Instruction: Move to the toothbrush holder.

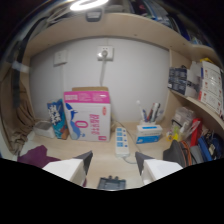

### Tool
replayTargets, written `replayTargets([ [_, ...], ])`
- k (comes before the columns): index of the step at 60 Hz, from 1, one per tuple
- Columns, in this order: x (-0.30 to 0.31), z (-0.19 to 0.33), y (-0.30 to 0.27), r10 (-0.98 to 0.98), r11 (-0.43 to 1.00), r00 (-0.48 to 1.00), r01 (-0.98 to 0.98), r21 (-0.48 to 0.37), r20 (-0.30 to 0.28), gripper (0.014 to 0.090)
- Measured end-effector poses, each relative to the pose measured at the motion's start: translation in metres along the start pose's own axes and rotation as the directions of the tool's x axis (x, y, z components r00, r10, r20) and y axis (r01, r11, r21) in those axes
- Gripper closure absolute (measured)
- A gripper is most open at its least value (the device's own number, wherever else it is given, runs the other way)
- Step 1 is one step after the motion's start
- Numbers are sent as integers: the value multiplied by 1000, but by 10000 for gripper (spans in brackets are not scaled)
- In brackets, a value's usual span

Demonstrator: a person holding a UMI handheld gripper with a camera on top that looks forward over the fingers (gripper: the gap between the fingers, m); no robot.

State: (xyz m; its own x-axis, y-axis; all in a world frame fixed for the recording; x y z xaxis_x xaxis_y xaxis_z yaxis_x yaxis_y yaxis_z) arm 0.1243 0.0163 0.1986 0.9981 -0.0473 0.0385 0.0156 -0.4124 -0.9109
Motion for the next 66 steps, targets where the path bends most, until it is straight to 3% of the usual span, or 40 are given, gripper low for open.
replayTargets([
  [10, 69, 22, 9, 17, 1000, 999, -17, 1, -32, 175],
  [24, 137, 73, -2, 7, 1000, 1000, -7, 13, -26, 172],
  [47, 187, 189, -66, -1, 996, 1000, -1, 90, 15, 176],
  [66, 197, 246, -75, -7, 998, 1000, 5, 69, 23, 174],
])
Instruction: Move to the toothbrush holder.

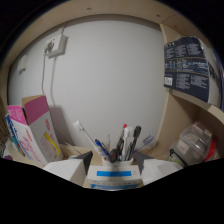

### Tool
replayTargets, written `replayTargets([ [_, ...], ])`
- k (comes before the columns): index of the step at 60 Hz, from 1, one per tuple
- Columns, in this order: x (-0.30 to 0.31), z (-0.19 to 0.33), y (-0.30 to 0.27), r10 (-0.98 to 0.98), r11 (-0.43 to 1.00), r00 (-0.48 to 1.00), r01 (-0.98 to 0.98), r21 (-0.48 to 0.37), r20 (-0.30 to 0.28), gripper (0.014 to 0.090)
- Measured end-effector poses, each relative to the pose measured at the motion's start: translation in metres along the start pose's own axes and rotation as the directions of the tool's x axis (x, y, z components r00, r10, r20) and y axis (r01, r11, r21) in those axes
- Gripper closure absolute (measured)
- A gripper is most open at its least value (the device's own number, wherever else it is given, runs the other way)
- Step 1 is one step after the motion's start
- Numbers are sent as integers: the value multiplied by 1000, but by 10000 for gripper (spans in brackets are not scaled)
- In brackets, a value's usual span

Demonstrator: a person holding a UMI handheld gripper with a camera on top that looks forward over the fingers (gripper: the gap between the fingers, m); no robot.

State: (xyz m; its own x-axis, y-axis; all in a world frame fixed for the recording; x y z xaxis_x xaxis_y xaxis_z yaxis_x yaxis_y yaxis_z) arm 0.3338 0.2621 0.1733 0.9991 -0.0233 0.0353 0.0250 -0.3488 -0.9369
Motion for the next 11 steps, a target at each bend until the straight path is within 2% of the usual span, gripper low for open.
replayTargets([
  [11, 1, 5, 1, 18, 1000, 1000, -18, -1, -1, 179],
])
